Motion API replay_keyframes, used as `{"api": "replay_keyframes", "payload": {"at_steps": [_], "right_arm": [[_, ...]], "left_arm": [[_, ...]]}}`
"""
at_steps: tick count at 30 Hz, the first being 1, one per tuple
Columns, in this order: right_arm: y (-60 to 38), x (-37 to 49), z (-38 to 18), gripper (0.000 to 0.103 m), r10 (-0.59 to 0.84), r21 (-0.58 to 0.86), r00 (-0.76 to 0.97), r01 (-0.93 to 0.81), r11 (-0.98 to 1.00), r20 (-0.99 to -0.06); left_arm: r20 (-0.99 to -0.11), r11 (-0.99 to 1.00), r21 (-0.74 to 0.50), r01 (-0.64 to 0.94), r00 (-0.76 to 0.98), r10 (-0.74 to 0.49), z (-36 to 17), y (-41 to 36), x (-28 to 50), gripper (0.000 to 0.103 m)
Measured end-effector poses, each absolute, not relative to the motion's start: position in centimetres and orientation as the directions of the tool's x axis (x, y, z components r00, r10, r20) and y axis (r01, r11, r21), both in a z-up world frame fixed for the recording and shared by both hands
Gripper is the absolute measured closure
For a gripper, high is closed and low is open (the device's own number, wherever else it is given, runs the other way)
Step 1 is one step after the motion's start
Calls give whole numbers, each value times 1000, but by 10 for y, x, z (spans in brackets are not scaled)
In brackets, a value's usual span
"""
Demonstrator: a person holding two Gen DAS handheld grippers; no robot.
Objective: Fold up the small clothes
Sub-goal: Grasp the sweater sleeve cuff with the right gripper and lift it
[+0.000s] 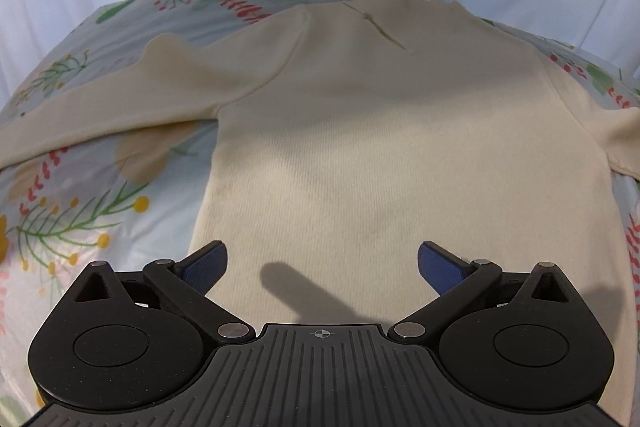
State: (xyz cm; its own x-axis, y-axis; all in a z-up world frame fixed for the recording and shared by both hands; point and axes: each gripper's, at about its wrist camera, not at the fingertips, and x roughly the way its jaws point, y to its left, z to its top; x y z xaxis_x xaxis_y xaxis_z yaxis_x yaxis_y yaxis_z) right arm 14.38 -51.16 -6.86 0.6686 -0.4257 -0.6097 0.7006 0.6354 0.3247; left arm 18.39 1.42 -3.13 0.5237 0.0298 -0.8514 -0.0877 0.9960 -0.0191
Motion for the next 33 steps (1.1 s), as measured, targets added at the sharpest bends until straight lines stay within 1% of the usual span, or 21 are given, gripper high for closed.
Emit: {"api": "replay_keyframes", "payload": {"at_steps": [1,2,3,4,7,9,11,13,16,18,20,22,24,25,27,29,30,31,32,33], "right_arm": [[-521,149,-74,48,-442,313,647,722,617,-621],[-527,153,-79,59,-448,312,636,734,603,-628],[-535,160,-85,62,-447,320,629,742,589,-636],[-540,164,-89,63,-450,326,623,751,575,-640],[-549,175,-98,63,-463,341,622,759,554,-632],[-553,180,-101,66,-459,362,634,753,549,-623],[-556,188,-104,88,-469,345,619,764,546,-630],[-558,193,-107,94,-473,340,617,765,547,-629],[-552,197,-102,97,-496,312,613,767,561,-614],[-538,200,-90,97,-524,277,624,756,594,-580],[-514,204,-69,97,-532,249,667,715,653,-522],[-484,209,-45,97,-509,228,734,646,728,-450],[-447,217,-22,97,-438,217,812,541,812,-385],[-424,221,-10,97,-376,217,859,464,859,-349],[-380,230,4,97,-216,214,927,288,933,-306],[-330,238,8,97,-17,217,957,82,973,-288],[-309,242,5,96,63,223,952,5,975,-298],[-290,247,-1,96,135,237,935,-57,970,-328],[-271,254,-12,93,220,272,898,-118,955,-382],[-258,258,-22,90,262,303,864,-135,943,-430]], "left_arm": [[-852,995,-21,-96,522,32,-37,16,190,0],[-856,995,-20,-101,516,35,-42,16,195,0],[-862,994,-11,-107,504,45,-46,16,199,0],[-869,994,10,-112,490,64,-50,17,203,0],[-866,994,5,-106,497,57,-53,18,209,0],[-873,994,-12,-108,487,42,-53,20,213,0],[-872,994,-16,-110,489,40,-54,22,215,0],[-869,995,-15,-100,493,36,-55,23,216,0],[-865,997,-10,-80,501,31,-56,24,215,0],[-853,998,-5,-57,521,25,-57,24,215,0],[-842,999,-4,-38,539,17,-58,25,216,0],[-854,1000,-5,-24,519,9,-56,25,219,0],[-869,999,-17,-37,495,4,-51,26,224,0],[-869,999,-37,-38,494,-14,-48,26,227,0],[-842,993,-119,-6,531,-98,-34,26,232,0],[-802,977,-211,41,564,-197,-22,23,239,0],[-780,963,-262,69,572,-254,-16,21,246,0],[-757,942,-320,103,569,-320,-11,16,255,0],[-743,926,-357,126,563,-363,-9,14,261,0],[-725,905,-395,156,552,-412,-9,10,269,0]]}}
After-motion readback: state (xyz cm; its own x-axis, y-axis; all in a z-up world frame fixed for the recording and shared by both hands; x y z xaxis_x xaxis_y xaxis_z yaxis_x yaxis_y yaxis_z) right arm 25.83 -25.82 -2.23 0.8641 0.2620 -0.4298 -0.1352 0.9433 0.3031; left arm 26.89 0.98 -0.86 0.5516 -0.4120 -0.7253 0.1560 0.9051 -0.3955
